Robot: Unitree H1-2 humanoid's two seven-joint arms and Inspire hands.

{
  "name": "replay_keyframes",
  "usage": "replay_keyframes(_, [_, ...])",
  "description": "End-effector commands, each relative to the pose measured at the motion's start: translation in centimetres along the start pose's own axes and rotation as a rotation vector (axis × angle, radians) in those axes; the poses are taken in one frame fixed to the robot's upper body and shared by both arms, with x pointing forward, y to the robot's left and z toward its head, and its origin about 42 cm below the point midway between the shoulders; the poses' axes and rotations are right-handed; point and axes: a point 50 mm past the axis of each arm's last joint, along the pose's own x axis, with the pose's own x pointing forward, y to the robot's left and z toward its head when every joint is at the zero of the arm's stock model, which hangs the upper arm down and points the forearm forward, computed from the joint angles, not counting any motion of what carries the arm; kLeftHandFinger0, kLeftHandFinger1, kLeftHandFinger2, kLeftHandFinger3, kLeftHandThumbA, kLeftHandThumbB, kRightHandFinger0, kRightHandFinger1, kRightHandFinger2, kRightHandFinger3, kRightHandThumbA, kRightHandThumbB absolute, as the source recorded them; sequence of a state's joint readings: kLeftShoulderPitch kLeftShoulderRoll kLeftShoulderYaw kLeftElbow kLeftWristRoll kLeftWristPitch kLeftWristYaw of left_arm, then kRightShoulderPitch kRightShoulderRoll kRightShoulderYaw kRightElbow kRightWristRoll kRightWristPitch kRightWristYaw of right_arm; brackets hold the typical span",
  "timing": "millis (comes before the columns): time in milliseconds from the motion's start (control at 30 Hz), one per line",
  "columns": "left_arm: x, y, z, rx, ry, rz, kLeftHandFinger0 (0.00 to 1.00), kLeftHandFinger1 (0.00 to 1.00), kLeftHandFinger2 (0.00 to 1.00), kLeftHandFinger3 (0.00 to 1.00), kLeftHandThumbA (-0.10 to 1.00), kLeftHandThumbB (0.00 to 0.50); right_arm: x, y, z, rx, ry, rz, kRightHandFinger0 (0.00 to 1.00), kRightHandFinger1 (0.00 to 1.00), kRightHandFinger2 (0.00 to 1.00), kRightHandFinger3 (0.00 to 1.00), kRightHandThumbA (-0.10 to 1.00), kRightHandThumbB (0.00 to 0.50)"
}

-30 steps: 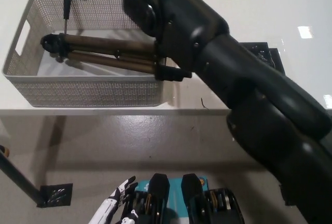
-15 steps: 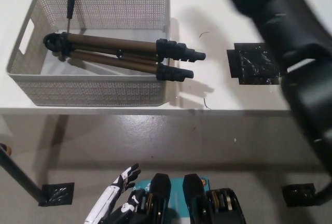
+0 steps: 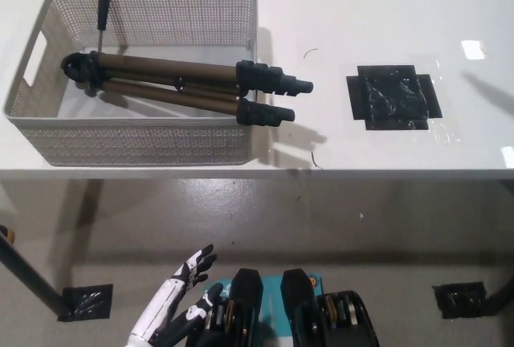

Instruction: The robot uses its right hand to pick the tripod on the desk and places it into a rectangular container on the left.

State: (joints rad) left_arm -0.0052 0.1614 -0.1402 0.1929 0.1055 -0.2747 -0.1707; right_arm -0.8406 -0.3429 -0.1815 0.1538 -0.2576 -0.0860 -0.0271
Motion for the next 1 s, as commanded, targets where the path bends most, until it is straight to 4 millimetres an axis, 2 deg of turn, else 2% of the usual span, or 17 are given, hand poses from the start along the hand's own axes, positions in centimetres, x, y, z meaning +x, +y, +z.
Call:
replay_keyframes(0, [1.8,2.0,2.0,0.011,-0.071,0.061,1.0,1.0,1.0,1.0,0.73,0.14,-11.5,-7.1,7.4,0.33,-0.195,-0.184,1.0,1.0,1.0,1.0,1.0,0.194])
replay_keyframes(33, [2.0,2.1,2.0,0.008,-0.072,0.065,1.0,1.0,1.0,1.0,0.73,0.147,-13.5,-5.7,6.9,0.4,-0.158,-0.158,1.0,1.0,1.0,1.0,1.0,0.22])
replay_keyframes(67, [2.0,2.2,2.0,0.01,-0.072,0.067,1.0,1.0,1.0,1.0,0.73,0.148,-14.4,-5.1,6.8,0.429,-0.146,-0.137,1.0,1.0,1.0,1.0,1.0,0.22])
replay_keyframes(100, [2.0,2.3,1.9,0.014,-0.075,0.067,1.0,1.0,1.0,1.0,0.74,0.138,-16.2,-3.9,6.4,0.497,-0.086,-0.103,1.0,1.0,1.0,1.0,1.0,0.25])
replay_keyframes(133, [2.1,2.4,1.9,0.018,-0.076,0.069,1.0,1.0,1.0,1.0,0.75,0.132,-17.1,-3.3,6.2,0.523,-0.06,-0.098,1.0,1.0,1.0,1.0,1.0,0.259])
replay_keyframes(200, [2.0,2.6,1.8,0.013,-0.074,0.07,1.0,1.0,1.0,1.0,0.77,0.13,-19.9,-0.9,5.6,0.591,0.015,-0.045,1.0,1.0,1.0,1.0,1.0,0.251])
replay_keyframes(267, [2.0,2.7,1.8,0.009,-0.08,0.073,1.0,1.0,1.0,1.0,0.79,0.135,-21.6,0.9,5.4,0.62,0.056,0.008,1.0,1.0,1.0,1.0,1.0,0.219])
replay_keyframes(300, [1.9,2.7,1.8,0.009,-0.082,0.074,1.0,1.0,1.0,1.0,0.86,0.155,-22.6,1.7,5.2,0.628,0.085,0.026,1.0,1.0,1.0,1.0,1.0,0.212])
replay_keyframes(333, [1.9,2.6,1.8,-0.001,-0.091,0.073,1.0,1.0,1.0,1.0,0.98,0.177,-23.7,2.7,4.8,0.643,0.111,0.058,1.0,1.0,1.0,1.0,1.0,0.191])
replay_keyframes(400, [1.8,2.5,1.7,-0.034,-0.106,0.071,1.0,1.0,1.0,1.0,1.0,0.197,-25.7,4.6,4.3,0.658,0.173,0.111,1.0,1.0,1.0,1.0,1.0,0.218])
replay_keyframes(467, [1.7,2.4,1.4,-0.049,-0.114,0.079,1.0,1.0,1.0,1.0,1.0,0.226,-27.9,6.6,3.9,0.693,0.228,0.173,1.0,1.0,1.0,1.0,1.0,0.207])
replay_keyframes(500, [1.7,2.4,1.3,-0.055,-0.116,0.081,1.0,1.0,1.0,1.0,1.0,0.261,-29.2,7.8,3.6,0.713,0.27,0.212,1.0,1.0,1.0,1.0,1.0,0.204])
replay_keyframes(600, [1.7,2.4,1.5,-0.061,-0.125,0.085,1.0,1.0,1.0,1.0,1.0,0.342,-30.8,9.3,3.4,0.71,0.316,0.256,1.0,1.0,1.0,1.0,1.0,0.213])
replay_keyframes(667, [1.7,2.4,1.5,-0.056,-0.131,0.086,1.0,1.0,1.0,1.0,1.0,0.391,-32.6,10.9,3.0,0.727,0.374,0.31,1.0,1.0,1.0,1.0,1.0,0.252])
replay_keyframes(800, [1.6,2.5,1.6,-0.064,-0.137,0.071,1.0,1.0,1.0,1.0,1.0,0.377,-35.0,13.0,2.1,0.779,0.439,0.419,1.0,1.0,1.0,1.0,1.0,0.282])
replay_keyframes(833, [1.3,2.2,1.3,-0.073,-0.129,0.059,1.0,1.0,1.0,1.0,1.0,0.368,-36.0,13.6,1.7,0.781,0.474,0.453,1.0,1.0,1.0,1.0,1.0,0.31])
replay_keyframes(967, [0.9,2.0,1.3,-0.085,-0.129,0.052,1.0,1.0,1.0,1.0,1.0,0.378,-37.2,14.7,0.9,0.799,0.545,0.49,1.0,1.0,1.0,1.0,1.0,0.341])
